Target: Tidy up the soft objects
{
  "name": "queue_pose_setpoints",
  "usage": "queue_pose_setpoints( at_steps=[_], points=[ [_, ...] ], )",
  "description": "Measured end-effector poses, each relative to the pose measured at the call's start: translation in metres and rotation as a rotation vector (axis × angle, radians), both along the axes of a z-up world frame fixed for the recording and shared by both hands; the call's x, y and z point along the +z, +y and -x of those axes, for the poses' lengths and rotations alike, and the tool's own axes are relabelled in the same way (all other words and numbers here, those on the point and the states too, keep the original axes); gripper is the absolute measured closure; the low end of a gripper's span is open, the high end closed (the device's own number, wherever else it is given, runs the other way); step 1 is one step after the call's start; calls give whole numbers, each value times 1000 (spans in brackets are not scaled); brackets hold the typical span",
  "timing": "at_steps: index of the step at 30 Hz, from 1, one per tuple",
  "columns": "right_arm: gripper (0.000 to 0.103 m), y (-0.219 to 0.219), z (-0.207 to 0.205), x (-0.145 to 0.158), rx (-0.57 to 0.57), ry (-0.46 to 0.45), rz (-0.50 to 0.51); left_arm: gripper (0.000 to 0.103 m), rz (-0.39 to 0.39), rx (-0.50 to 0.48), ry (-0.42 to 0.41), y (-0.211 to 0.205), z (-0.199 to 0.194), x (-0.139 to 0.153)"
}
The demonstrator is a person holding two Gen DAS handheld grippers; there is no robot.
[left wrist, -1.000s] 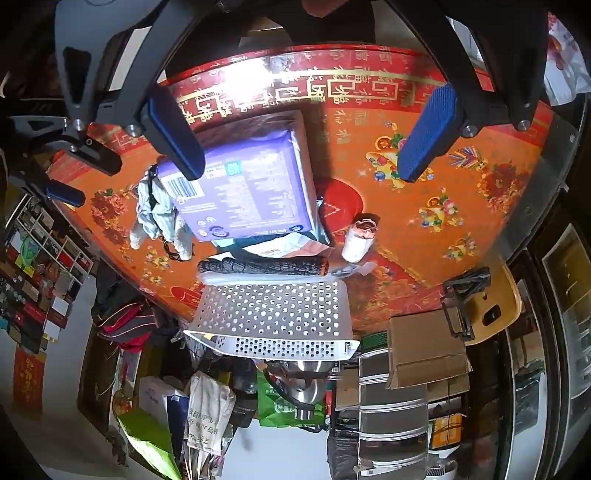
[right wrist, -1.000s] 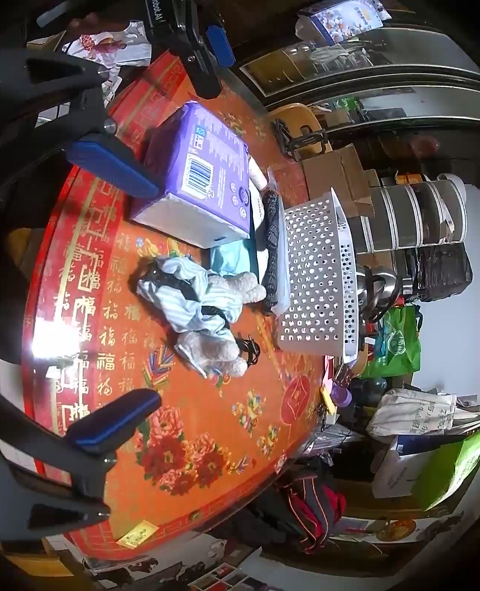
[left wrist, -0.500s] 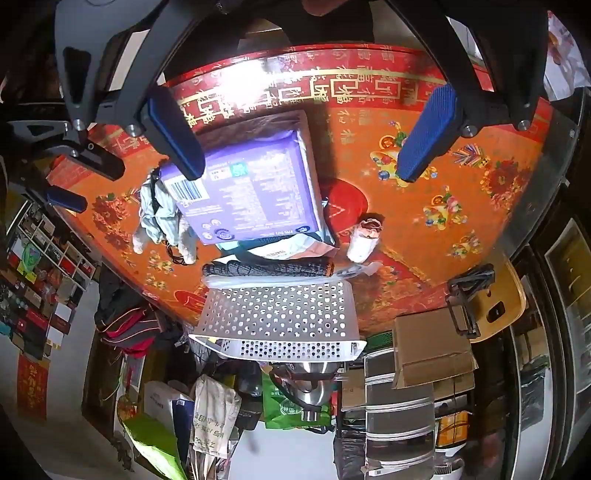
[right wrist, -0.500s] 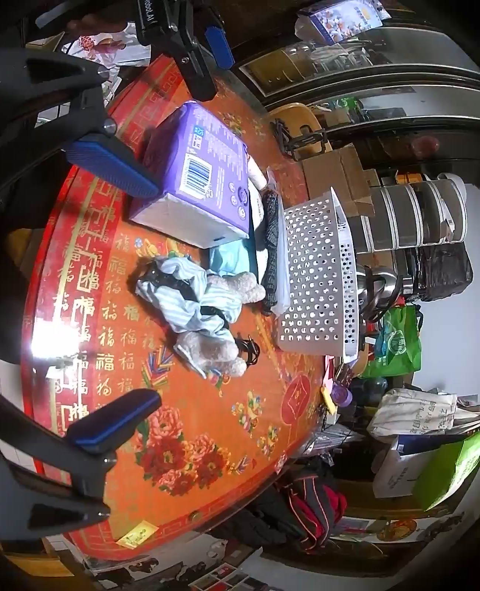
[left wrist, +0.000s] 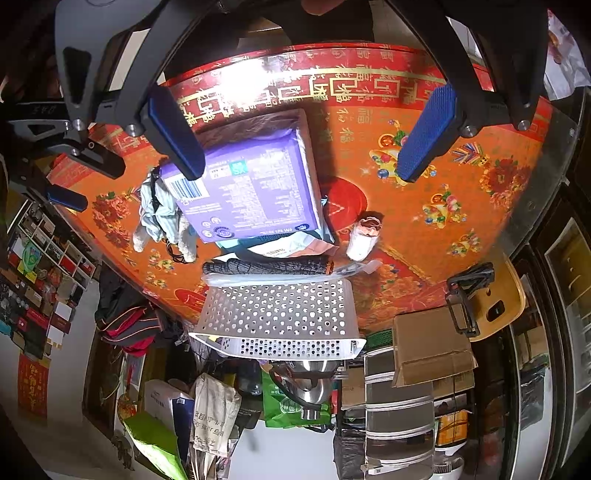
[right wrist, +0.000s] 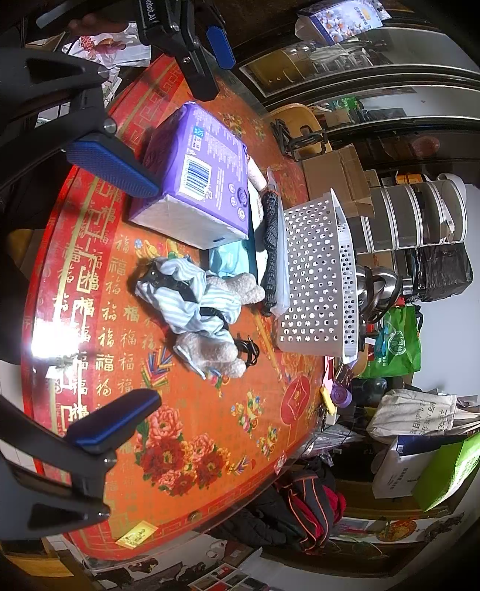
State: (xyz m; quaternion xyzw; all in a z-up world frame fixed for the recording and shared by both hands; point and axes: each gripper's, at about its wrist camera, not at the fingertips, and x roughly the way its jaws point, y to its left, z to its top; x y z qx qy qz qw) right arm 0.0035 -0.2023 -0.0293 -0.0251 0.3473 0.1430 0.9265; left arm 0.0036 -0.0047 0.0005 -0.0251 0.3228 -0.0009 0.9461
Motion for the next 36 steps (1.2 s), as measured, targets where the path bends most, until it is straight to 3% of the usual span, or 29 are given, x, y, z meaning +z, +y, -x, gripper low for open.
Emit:
queue_pose_setpoints(
  at_steps=[36],
  points=[
    [0, 2, -1, 0, 1, 3, -4, 0, 16, 2, -3, 4, -1, 4]
  ],
)
